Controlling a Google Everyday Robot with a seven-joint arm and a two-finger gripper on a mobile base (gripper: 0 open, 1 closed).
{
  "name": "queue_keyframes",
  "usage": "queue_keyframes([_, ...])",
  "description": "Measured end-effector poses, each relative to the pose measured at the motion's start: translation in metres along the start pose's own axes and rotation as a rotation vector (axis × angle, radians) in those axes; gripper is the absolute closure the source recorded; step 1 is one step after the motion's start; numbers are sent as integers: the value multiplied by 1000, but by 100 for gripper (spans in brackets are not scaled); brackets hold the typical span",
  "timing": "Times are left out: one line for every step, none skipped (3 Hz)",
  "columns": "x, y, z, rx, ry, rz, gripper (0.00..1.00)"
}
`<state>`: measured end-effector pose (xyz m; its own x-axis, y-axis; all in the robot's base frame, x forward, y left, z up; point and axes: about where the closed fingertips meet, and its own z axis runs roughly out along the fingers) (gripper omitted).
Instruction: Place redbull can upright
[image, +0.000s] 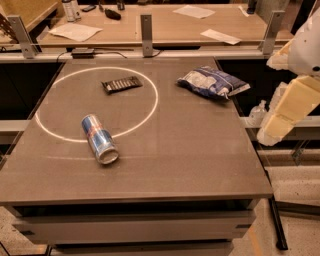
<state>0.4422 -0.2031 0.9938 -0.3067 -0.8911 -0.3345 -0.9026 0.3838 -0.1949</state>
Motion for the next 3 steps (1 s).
queue_keyframes([-18, -2, 6, -62, -54, 156, 0])
queue_keyframes([-27, -4, 21, -117, -110, 363, 0])
queue_keyframes([-30, -4, 21, -122, -110, 452, 0])
